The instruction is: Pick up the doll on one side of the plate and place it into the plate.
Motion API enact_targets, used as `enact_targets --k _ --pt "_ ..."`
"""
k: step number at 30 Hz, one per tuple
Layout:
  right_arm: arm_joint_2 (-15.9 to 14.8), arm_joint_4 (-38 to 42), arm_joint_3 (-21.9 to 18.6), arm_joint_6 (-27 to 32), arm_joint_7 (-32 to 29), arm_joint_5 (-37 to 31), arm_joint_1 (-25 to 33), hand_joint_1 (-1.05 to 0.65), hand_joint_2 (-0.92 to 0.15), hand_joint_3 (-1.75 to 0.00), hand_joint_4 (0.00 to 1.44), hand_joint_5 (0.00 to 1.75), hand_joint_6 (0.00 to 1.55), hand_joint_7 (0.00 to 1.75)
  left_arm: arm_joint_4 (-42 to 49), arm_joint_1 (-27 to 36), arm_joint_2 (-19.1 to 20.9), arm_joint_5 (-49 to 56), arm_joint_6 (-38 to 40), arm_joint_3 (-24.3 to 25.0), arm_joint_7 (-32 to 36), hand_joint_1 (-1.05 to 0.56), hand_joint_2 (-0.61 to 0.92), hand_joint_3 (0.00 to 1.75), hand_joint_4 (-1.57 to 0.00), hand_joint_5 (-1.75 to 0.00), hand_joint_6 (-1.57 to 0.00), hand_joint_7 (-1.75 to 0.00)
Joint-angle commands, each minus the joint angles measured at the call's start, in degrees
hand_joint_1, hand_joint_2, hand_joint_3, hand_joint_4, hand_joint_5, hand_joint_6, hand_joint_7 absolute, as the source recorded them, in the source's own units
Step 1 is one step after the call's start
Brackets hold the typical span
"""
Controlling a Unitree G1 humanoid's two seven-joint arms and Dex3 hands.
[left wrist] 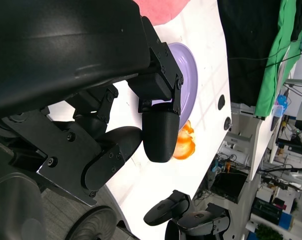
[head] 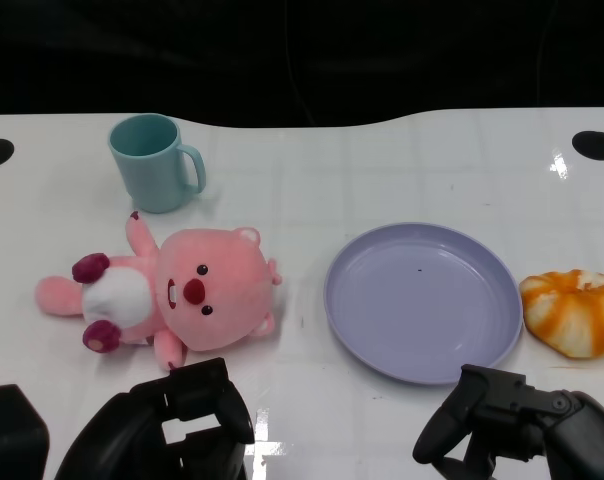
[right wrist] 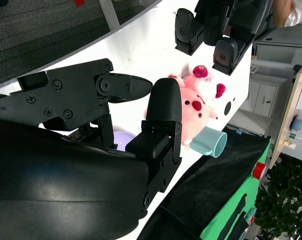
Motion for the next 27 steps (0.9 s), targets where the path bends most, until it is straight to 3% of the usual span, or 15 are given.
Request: enact_targets --k 1,27 --pt "-0.41 -0.15 -0.38 -0.68 0.0 0.25 0.18 -0.26 -0.92 -0.36 0.65 1.6 0.59 1.31 -0.46 -0.03 0.61 0.12 0.06 0.42 0.35 -0.23 0.4 1.33 -0.82 -1.75 -0.73 -1.58" --pt "-0.32 -0.05 -0.24 -0.55 -0.01 0.23 -0.22 -0.26 -0.92 -0.36 0.65 1.59 0.58 1.3 0.07 -0.32 0.25 -0.36 -0.23 1.12 0.3 -0.23 0.39 1.31 -0.81 -1.74 -0.74 -1.55"
